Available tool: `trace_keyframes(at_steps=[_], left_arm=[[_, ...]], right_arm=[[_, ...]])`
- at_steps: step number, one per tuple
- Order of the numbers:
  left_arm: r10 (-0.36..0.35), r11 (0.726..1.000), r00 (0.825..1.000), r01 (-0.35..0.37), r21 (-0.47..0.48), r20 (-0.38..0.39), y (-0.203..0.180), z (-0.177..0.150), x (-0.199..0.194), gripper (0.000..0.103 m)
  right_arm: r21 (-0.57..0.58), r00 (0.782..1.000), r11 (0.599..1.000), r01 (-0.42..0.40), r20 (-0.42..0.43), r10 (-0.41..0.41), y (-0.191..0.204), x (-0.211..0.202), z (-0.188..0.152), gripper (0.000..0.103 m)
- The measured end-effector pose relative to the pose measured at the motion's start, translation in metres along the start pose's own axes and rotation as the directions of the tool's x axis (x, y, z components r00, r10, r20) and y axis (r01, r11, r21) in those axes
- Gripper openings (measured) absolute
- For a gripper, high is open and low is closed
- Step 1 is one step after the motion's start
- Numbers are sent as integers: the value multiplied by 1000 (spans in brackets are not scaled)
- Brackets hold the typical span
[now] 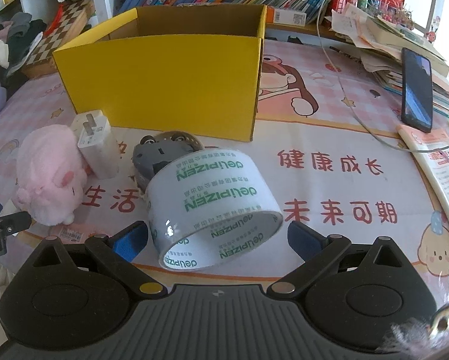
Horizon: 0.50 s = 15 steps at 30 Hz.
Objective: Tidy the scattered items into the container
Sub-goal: 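Move both tools forward, left toward the white plug, right toward the tape roll, then close the left gripper on the white plug while the right gripper grasps the tape roll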
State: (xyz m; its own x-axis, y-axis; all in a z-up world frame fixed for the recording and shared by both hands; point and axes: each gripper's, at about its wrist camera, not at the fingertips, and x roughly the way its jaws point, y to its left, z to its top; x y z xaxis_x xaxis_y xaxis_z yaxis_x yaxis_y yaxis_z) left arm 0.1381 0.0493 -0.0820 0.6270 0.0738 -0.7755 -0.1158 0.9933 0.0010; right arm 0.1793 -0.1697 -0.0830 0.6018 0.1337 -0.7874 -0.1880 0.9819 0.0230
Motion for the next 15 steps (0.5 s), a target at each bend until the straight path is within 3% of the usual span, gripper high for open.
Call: trace_keyframes(at_steps=[3, 5, 7, 9, 15], left_arm=[[-9, 1000, 1000, 9, -7, -8, 2, -1, 2, 42], [-19, 1000, 1000, 19, -11, -14, 3, -1, 3, 41], [-23, 1000, 1000, 23, -10, -8, 3, -2, 3, 39], [-24, 1000, 1000, 24, -4, -1, 3, -3, 3, 30], [-32, 999, 999, 33, -21, 34, 10, -1, -2, 29]], right_arm=[[1, 1000, 1000, -2, -6, 2, 0, 3, 1, 98], [-4, 1000, 1000, -4, -7, 4, 1, 3, 1, 90], [-9, 1000, 1000, 0, -5, 0, 2, 3, 0, 89], [-11, 1000, 1000, 3, -3, -3, 3, 3, 0, 88], [3, 999, 1000, 11, 30, -11, 2, -5, -1, 88]])
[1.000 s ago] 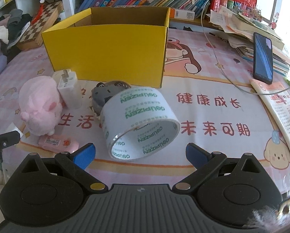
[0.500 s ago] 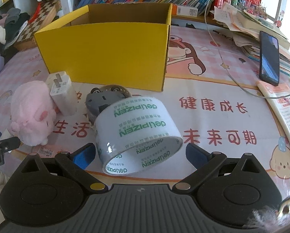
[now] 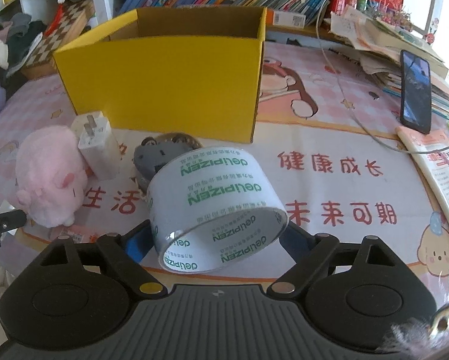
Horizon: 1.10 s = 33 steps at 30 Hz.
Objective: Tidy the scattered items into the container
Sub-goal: 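Close the left gripper on the white plug while the right gripper grasps the tape roll, then lift the white plug with the left gripper while the right carries the tape over the box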
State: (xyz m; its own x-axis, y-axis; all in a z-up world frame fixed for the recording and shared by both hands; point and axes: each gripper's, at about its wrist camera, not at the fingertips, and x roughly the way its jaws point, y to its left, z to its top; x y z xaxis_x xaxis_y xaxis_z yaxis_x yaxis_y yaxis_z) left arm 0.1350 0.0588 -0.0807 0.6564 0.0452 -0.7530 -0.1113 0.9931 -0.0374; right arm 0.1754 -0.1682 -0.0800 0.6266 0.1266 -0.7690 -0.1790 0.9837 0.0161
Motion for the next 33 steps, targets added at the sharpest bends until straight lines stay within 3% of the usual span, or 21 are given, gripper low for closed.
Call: trace_keyframes(at_steps=[17, 26, 33], left_arm=[[-45, 999, 988, 42, 22, 148, 5, 20, -41, 29], [-111, 991, 958, 88, 98, 263, -5, 60, -63, 29], [-130, 986, 929, 84, 143, 346, -15, 96, -65, 29]], right_arm=[[25, 993, 999, 22, 114, -24, -2, -41, 7, 88], [10, 971, 1000, 20, 238, -22, -2, -73, 38, 88], [-41, 950, 999, -13, 310, 25, -2, -77, 74, 88]])
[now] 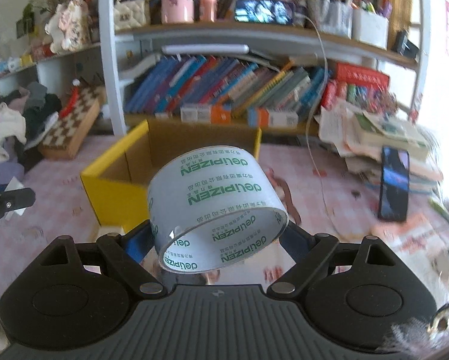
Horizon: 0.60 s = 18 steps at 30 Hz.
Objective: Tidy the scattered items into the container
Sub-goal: 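Lift the white plug with the left gripper while the right carries the tape over the box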
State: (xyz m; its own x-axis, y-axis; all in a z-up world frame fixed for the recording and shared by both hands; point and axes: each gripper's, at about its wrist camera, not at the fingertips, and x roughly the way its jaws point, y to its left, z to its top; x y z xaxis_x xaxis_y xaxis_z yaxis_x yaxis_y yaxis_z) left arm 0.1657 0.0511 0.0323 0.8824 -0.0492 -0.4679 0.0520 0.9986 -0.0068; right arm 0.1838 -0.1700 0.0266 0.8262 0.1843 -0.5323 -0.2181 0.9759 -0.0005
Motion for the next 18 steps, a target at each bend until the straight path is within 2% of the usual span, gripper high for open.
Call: trace_keyframes(at_steps=[5, 11, 18], left_arm=[[-9, 1000, 1000, 9, 18, 25, -4, 22, 22, 29], [-5, 995, 1000, 6, 99, -5, -16, 37, 71, 29], [13, 988, 994, 4, 153, -107, -25, 39, 128, 29]], right_arm=[[-65, 998, 997, -53, 19, 54, 3, 25, 26, 88], [-203, 994, 974, -100, 19, 106, 14, 66, 54, 88], [-269, 983, 948, -173, -102, 151, 16, 135, 66, 88]])
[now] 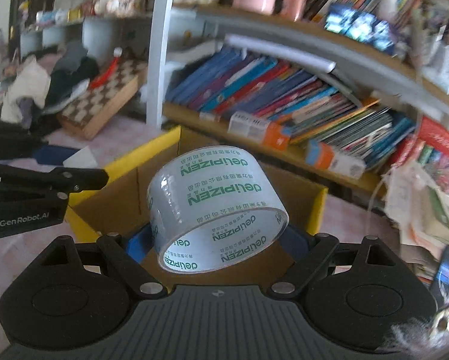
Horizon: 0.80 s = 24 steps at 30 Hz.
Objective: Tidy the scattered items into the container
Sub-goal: 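Lift the white plug with the left gripper while the right carries the tape over the box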
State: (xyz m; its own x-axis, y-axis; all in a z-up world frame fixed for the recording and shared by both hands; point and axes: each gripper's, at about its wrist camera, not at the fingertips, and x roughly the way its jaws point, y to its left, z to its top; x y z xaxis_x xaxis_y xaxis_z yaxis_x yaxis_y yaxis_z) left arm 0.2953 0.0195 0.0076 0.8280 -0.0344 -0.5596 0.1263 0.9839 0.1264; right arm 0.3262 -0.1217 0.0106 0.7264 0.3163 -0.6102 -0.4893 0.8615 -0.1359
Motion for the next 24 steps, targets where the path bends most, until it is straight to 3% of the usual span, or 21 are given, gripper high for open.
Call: trace_keyframes(at_steps=[8, 24], left_arm=[[-14, 995, 993, 25, 99, -113, -11, -2, 38, 29], [-25, 989, 981, 52, 140, -193, -11, 3, 66, 29]], right_arm=[[-72, 989, 994, -82, -132, 72, -11, 51, 5, 88], [1, 951, 973, -230, -214, 225, -27, 76, 6, 88]])
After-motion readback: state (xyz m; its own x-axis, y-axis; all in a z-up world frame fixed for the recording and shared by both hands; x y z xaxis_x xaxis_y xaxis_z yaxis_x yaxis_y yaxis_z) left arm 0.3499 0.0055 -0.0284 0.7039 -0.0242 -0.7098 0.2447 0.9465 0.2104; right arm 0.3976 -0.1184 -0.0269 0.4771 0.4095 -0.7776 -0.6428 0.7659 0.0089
